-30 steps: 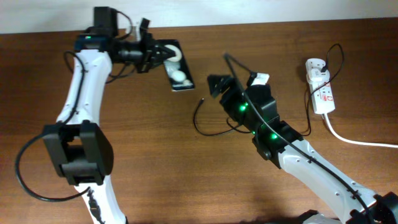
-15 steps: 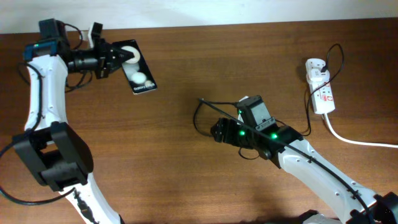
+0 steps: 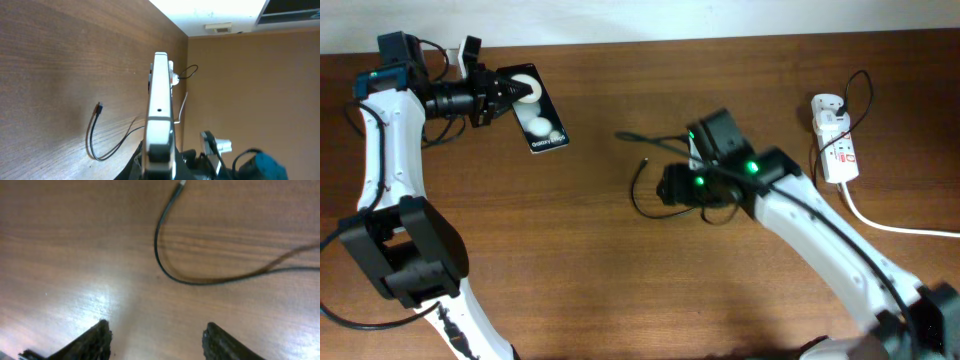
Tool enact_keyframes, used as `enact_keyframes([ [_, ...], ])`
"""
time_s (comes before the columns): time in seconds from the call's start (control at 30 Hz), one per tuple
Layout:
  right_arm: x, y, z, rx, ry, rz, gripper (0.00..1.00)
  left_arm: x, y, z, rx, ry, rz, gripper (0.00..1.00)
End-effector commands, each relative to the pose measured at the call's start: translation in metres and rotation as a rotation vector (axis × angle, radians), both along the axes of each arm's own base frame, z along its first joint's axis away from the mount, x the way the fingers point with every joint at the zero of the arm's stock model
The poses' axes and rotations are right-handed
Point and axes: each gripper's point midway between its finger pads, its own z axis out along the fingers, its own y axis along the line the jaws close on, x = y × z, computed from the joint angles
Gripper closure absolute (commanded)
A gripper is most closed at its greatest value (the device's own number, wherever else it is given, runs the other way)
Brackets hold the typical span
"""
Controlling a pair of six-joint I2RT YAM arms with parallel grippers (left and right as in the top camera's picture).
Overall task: Plug charger to phone and switch on socket
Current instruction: 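Grasp the cable's USB-C plug end with the right gripper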
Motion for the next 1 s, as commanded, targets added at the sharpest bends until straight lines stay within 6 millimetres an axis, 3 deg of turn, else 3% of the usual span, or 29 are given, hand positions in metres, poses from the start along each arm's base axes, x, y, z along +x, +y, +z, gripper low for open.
enact_keyframes([
  [0.0, 0.038, 0.018, -0.010, -0.050, 0.019, 0.028, 0.43, -0.001, -0.001, 0.009, -0.033, -0.032, -0.016, 1.00],
  [0.17, 0.080, 0.041, -0.047, -0.070, 0.079, 0.008, 0.53, -0.002, -0.002, 0.009, -0.035, -0.025, -0.017, 1.00],
  [0.23, 0.088, 0.045, -0.071, -0.076, 0.118, -0.025, 0.56, -0.003, -0.002, 0.008, -0.036, -0.022, -0.017, 1.00],
  [0.4, 0.104, 0.054, -0.107, -0.058, 0.135, -0.084, 0.59, -0.005, -0.002, 0.008, -0.039, -0.007, -0.016, 1.00],
  [0.73, 0.099, 0.066, -0.134, -0.108, 0.149, -0.128, 0.66, -0.006, -0.003, 0.008, -0.043, 0.002, -0.017, 1.00],
  [0.97, 0.103, 0.051, -0.153, -0.186, 0.153, -0.244, 0.76, -0.008, -0.003, 0.007, -0.046, 0.015, -0.016, 1.00],
])
